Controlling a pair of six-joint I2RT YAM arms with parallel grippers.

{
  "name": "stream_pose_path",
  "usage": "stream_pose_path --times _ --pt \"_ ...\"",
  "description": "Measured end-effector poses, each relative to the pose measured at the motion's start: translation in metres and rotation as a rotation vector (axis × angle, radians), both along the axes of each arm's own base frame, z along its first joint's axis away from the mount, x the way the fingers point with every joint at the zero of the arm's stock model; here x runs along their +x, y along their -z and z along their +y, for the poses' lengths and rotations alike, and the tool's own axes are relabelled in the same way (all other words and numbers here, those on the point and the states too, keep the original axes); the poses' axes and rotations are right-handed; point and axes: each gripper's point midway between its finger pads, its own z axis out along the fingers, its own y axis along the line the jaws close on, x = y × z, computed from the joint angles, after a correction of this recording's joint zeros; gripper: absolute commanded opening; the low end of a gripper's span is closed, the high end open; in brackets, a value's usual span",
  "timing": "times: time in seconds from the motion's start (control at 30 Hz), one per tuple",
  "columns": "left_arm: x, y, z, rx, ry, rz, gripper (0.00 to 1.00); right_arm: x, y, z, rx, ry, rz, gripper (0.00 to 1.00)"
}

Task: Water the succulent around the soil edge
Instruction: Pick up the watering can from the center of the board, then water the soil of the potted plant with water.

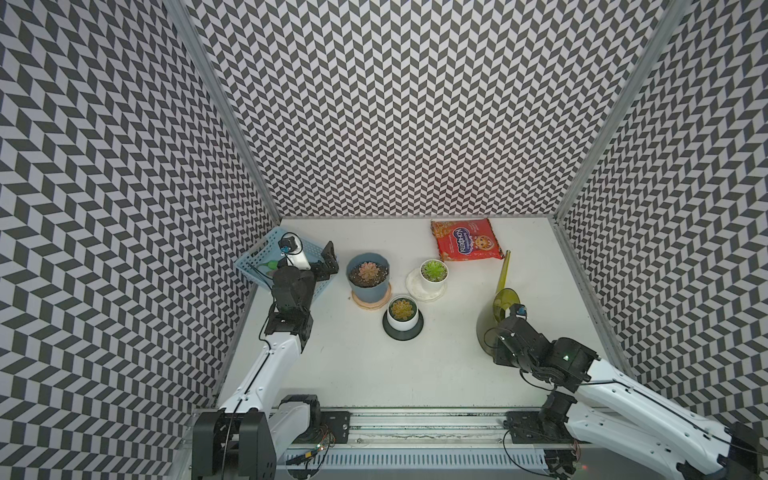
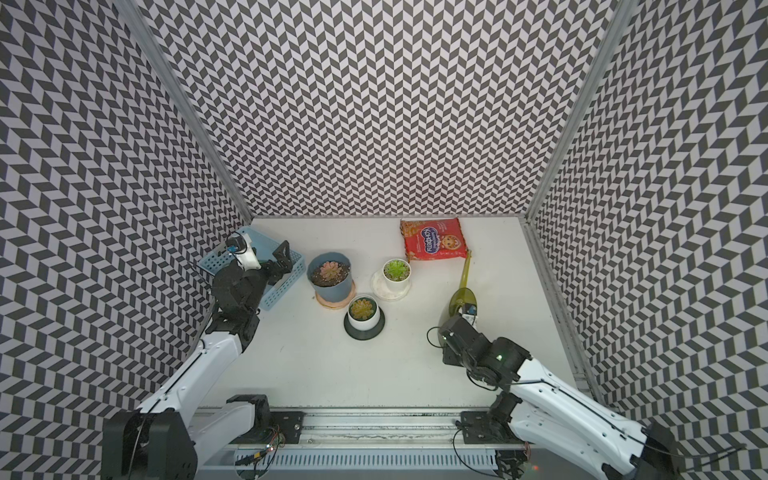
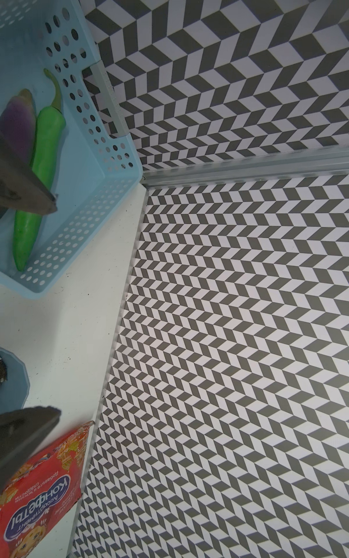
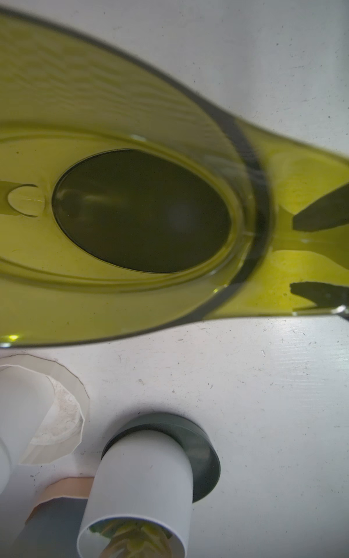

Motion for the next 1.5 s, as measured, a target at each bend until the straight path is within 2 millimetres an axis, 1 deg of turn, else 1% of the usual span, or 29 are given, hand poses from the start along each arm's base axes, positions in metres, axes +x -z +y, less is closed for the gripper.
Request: stream_pose_path --times 0.07,0.1,0.23,0.3,0.4,0.57,0.7,0.83,0.9,1.17,1.4,1.5 --pt "0.0 0.0 0.0 0.0 0.0 0.0 1.0 0.003 -0.014 0.002 0.004 -0.005 -0.011 0.0" --pt "0.0 0.0 0.0 0.0 0.0 0.0 1.0 0.004 -0.025 0.006 0.014 -0.013 -0.013 0.0" --pt "0.0 0.0 0.0 0.0 0.001 0.001 1.0 0.009 -0.055 0.02 0.031 -0.08 -0.022 0.0" --pt "0.0 0.001 0.0 0.0 0.002 0.006 1.0 0.009 -0.067 0.027 0.029 -0.123 -0.012 0.0" --pt "0.0 0.0 -0.001 -0.001 0.007 0.012 1.0 0.007 -0.078 0.032 -0.012 -0.188 0.027 0.0" --pt "0.002 -0.009 -0.003 -0.002 0.018 0.0 1.0 0.001 -0.093 0.027 -0.1 -0.257 0.083 0.0" --pt "0.003 -0.013 -0.004 -0.003 0.021 -0.008 1.0 -0.002 -0.115 0.026 -0.102 -0.313 0.059 0.0" --pt "0.003 -0.013 -0.004 -0.003 0.021 -0.005 1.0 -0.005 -0.133 0.032 -0.074 -0.373 0.033 0.0" --pt "0.002 -0.012 -0.004 -0.003 0.022 -0.003 1.0 -0.007 -0.135 0.035 -0.066 -0.399 0.033 0.0" --pt "0.002 -0.012 -0.004 -0.002 0.022 -0.002 1.0 -0.018 -0.129 0.039 -0.05 -0.459 0.084 0.0" --pt "0.002 -0.012 -0.005 -0.003 0.029 -0.001 1.0 -0.035 -0.106 0.043 -0.025 -0.499 0.186 0.0" --pt "0.002 -0.012 -0.005 -0.002 0.03 -0.001 1.0 -0.04 -0.103 0.045 -0.008 -0.512 0.215 0.0"
